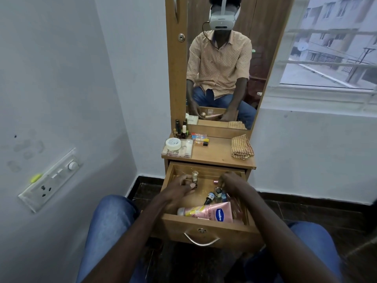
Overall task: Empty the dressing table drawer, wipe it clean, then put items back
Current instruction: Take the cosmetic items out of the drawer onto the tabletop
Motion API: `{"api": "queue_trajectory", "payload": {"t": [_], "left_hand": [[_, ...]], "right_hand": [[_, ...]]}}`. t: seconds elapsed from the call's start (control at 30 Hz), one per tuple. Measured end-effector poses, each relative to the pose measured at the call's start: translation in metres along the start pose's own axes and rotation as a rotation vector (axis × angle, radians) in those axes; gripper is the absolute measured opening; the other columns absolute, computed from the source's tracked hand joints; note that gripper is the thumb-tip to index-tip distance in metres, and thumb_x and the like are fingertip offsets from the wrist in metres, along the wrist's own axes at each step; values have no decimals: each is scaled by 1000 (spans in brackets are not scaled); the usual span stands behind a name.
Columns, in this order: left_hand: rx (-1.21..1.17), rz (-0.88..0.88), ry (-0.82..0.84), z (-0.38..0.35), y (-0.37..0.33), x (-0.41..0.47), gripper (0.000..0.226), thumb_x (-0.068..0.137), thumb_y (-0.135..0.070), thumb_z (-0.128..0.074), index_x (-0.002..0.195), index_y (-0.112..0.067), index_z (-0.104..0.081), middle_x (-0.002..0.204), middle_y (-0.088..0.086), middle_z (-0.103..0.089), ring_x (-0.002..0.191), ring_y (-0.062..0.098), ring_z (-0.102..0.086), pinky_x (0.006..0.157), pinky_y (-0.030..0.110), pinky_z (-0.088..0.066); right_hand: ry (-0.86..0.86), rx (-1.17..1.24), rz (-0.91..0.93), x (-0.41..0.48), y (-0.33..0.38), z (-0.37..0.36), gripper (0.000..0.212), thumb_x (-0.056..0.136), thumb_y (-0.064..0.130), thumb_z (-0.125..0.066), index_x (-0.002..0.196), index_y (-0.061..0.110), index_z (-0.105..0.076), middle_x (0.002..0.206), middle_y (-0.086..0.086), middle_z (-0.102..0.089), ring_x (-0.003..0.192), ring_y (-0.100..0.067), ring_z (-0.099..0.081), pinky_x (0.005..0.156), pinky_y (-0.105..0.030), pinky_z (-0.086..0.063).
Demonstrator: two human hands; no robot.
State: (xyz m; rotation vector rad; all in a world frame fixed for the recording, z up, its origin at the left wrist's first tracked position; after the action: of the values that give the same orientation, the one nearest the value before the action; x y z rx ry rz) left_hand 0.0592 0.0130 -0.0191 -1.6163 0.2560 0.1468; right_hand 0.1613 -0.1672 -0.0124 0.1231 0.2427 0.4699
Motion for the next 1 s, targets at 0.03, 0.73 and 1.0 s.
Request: {"api": "queue_trajectory", "payload": {"t": [0.03,0.73,1.0], "left_hand": [[-23,-4,-2,0,-2,1,32,99,-4,-65,129,-14,-63,131,8,-62,124,22,-63,106,36,-54],[-283,66,71,-15,-2,0,42,101,2,-57,141,-9,-50,135,17,-63,121,25,-68,104,34,-55],[25,-120,-90,-4,-21,3,42,101,-13,-64,142,-9,-56,128,10,-67,111,19,-72,101,37,-57]], "right_hand": [[-3,-3,8,0,-1,0,24,97,13,-68,121,12,-66,124,-8,-66,108,-21,-65,91,-31,-56],[-93,141,61,-14,-7,13,27,90,29,-79,114,23,-71,116,1,-70,100,-15,-65,85,-32,-58],[-104,1217,73,-54,3,31,24,96,20,-73,119,12,-73,112,-9,-76,103,-27,-76,84,-39,-64]]}}
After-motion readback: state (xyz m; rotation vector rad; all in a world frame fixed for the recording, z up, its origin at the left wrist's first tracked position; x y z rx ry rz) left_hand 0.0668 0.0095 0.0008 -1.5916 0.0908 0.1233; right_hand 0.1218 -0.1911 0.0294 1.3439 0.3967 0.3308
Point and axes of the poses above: each hand's wrist, its own x-axis towards the middle knuckle, its own z-axis out of the back of the hand, y = z × x, the point moved 10 cm from there along x, towards the middle knuckle
